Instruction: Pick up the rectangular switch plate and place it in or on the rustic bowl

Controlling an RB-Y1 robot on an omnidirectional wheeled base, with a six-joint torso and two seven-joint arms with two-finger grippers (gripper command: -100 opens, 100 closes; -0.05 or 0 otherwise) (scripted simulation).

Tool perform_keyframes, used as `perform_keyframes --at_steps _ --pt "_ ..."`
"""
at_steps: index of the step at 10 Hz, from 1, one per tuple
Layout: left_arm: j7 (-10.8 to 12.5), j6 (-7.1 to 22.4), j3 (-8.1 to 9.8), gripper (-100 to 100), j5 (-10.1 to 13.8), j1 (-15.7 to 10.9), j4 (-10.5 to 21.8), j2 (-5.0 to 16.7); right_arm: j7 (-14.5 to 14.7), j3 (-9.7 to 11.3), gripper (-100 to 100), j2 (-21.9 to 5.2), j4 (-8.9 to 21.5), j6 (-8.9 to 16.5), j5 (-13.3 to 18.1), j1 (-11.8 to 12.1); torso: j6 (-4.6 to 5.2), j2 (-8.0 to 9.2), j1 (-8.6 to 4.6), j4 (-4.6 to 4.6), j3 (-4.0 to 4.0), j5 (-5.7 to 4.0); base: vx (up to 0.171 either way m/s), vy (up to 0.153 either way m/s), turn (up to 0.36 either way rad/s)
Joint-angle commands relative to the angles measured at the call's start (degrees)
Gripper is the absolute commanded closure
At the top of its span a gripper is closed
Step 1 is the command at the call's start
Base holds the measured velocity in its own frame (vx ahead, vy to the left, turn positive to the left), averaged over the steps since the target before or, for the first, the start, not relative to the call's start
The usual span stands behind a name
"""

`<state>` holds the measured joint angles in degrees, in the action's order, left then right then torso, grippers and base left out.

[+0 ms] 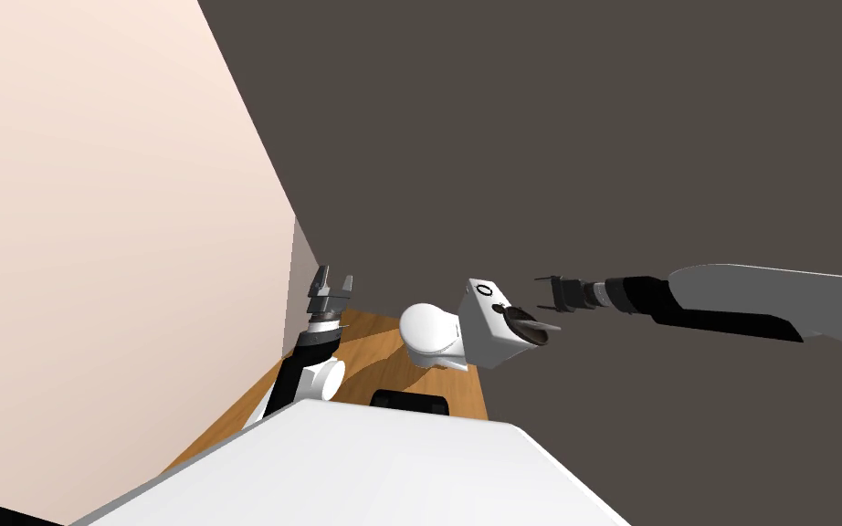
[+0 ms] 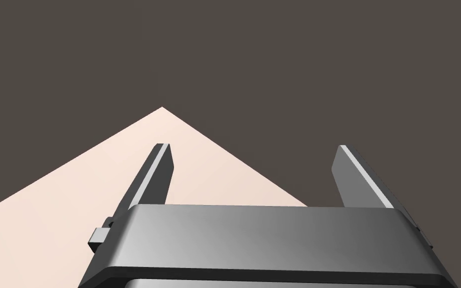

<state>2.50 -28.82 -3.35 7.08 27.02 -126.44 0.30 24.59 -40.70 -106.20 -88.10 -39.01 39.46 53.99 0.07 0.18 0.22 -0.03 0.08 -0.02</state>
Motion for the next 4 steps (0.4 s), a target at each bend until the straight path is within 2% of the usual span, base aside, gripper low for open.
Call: perform_keyframes --at_steps 1,4 --pt "0.0 0.0 0.0 0 0.0 0.0 0.0 0.0 0.0 0.0 0 0.0 0.0 0.0 0.0 0.0 0.0 0.0 0.0 0.0 0.0 0.0 0.0 0.0 0.0" --pt "0.0 0.0 0.0 0 0.0 0.0 0.0 0.0 0.0 0.0 0 0.0 0.0 0.0 0.0 0.0 0.0 0.0 0.0 0.0 0.0 0.0 0.0 0.0 0.0"
